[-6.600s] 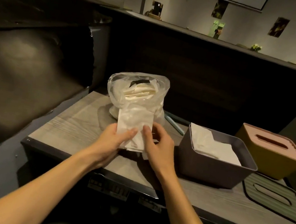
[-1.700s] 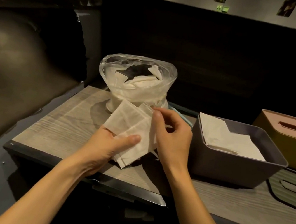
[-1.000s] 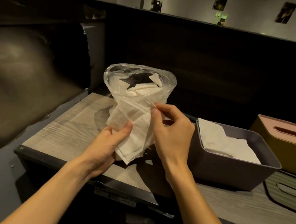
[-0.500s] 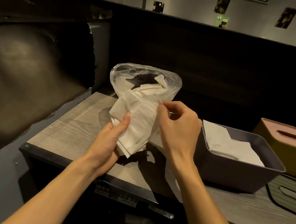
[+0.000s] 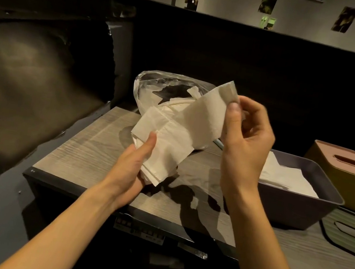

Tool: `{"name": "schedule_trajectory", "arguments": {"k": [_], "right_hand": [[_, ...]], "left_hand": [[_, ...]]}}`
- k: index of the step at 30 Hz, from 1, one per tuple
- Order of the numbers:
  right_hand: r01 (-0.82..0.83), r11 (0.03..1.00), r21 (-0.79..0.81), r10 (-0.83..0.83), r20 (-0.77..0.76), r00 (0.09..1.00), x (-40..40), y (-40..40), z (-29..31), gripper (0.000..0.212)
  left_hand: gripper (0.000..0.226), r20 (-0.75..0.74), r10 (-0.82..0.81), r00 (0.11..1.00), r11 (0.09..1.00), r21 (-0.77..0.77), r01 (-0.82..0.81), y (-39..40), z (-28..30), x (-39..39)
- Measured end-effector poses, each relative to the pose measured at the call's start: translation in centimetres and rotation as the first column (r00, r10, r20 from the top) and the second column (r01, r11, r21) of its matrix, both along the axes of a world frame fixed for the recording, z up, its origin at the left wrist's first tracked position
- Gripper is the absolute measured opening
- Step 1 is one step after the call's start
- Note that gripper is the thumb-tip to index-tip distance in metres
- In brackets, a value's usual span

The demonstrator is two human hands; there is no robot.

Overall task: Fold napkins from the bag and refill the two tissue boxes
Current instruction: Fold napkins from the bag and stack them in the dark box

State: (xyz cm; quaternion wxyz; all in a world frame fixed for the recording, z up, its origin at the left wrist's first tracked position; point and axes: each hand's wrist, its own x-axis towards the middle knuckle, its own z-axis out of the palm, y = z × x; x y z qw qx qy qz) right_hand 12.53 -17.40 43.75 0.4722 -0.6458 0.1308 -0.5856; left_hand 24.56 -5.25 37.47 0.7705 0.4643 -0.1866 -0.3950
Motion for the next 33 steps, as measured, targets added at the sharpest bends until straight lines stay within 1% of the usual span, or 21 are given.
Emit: {"name": "schedule_trajectory", "arguments": {"k": [1,2,4,5,7,9,10,11,13,15,16,18,20,23,25,27,28,29,30,31,33], "right_hand": [[-0.066,0.995,0.072,0.070,-0.050,0.996,-0.1,0.2,-0.3,0.009],[-0.100,0.985,0.140,0.119,-0.136,0.984,-0.1,0.4,-0.8,0.010],[-0.067,0.974,0.216,0.137,-0.328,0.935,0.5,1.1,-2.2,0.013],[-0.019,0.980,0.196,0.097,-0.397,0.913,0.8,1.5,-2.9,0.014],[0.082,0.993,0.087,-0.031,-0.475,0.879,1.3,1.9,-4.2,0.017],[0.142,0.990,-0.026,-0.135,-0.517,0.846,1.4,1.9,-4.8,0.018],[0.150,0.985,-0.080,-0.169,-0.527,0.833,1.3,1.8,-4.8,0.017],[0.143,0.981,-0.129,-0.190,-0.533,0.824,1.3,1.6,-4.8,0.019],[0.091,0.975,-0.203,-0.192,-0.563,0.804,1.3,1.1,-4.2,0.033],[0.002,0.972,-0.234,-0.158,-0.650,0.744,1.5,0.4,-3.0,0.048],[-0.057,0.972,-0.228,-0.122,-0.696,0.708,1.7,0.0,-2.4,0.050],[-0.151,0.964,-0.217,-0.062,-0.740,0.670,1.8,-0.8,-1.3,0.042],[-0.135,0.950,-0.281,-0.109,-0.706,0.700,1.7,-1.4,-0.7,0.029],[-0.037,0.932,-0.360,-0.194,-0.583,0.789,1.6,-1.7,-0.5,0.022],[0.067,0.916,-0.396,-0.258,-0.452,0.854,1.5,-1.5,-0.4,0.019],[0.199,0.902,-0.383,-0.315,-0.269,0.910,1.1,-1.1,0.1,0.017],[0.230,0.912,-0.339,-0.304,-0.183,0.935,0.7,-0.9,0.4,0.014],[0.223,0.937,-0.267,-0.264,-0.128,0.956,0.3,-0.6,0.7,0.010],[0.184,0.969,-0.164,-0.205,-0.120,0.971,-0.1,-0.2,0.8,0.005],[0.133,0.991,-0.033,-0.136,-0.152,0.979,-0.3,0.3,0.5,0.003],[0.029,0.972,0.231,0.038,-0.280,0.959,-0.1,1.6,-1.0,0.009]], "left_hand": [[0.048,-0.017,-0.022,1.000,1.000,0.002,0.022,0.0,-0.2,0.1],[0.051,-0.035,-0.042,0.999,0.999,-0.002,0.042,0.0,-0.3,0.2],[0.056,-0.056,-0.055,0.997,0.998,-0.021,0.054,0.1,-0.4,0.3],[0.057,-0.069,-0.069,0.995,0.997,-0.041,0.066,0.3,-0.3,0.3],[0.054,-0.058,-0.115,0.992,0.992,-0.064,0.111,0.4,-0.2,0.0],[0.048,0.002,-0.134,0.991,0.991,-0.024,0.134,0.2,-0.5,0.0],[0.049,0.044,-0.121,0.992,0.993,0.006,0.121,0.1,-0.7,0.0],[0.051,0.075,-0.114,0.991,0.993,0.029,0.112,-0.1,-1.0,0.1],[0.049,0.146,-0.132,0.980,0.990,0.070,0.123,-0.3,-1.4,0.0],[0.043,0.238,-0.166,0.957,0.982,0.124,0.140,-0.5,-1.8,0.1],[0.040,0.276,-0.175,0.945,0.979,0.149,0.137,-0.6,-2.1,0.1],[0.045,0.308,-0.179,0.935,0.977,0.164,0.133,-0.7,-2.4,0.2],[0.053,0.295,-0.177,0.939,0.979,0.149,0.138,-0.7,-2.4,0.1],[0.058,0.285,-0.181,0.941,0.979,0.144,0.145,-0.6,-2.4,0.2],[0.061,0.257,-0.185,0.949,0.978,0.143,0.152,-0.7,-2.4,0.3],[0.058,0.210,-0.153,0.966,0.984,0.117,0.131,-0.6,-2.3,0.2],[0.055,0.178,-0.128,0.976,0.989,0.095,0.112,-0.6,-2.1,0.1],[0.053,0.150,-0.104,0.983,0.993,0.079,0.093,-0.6,-1.9,0.1],[0.049,0.122,-0.084,0.989,0.995,0.063,0.077,-0.6,-1.8,0.2],[0.043,0.092,-0.068,0.993,0.997,0.053,0.063,-0.7,-1.6,0.2],[0.034,0.010,-0.058,0.998,0.998,0.036,0.057,-0.6,-1.2,0.3]]}}
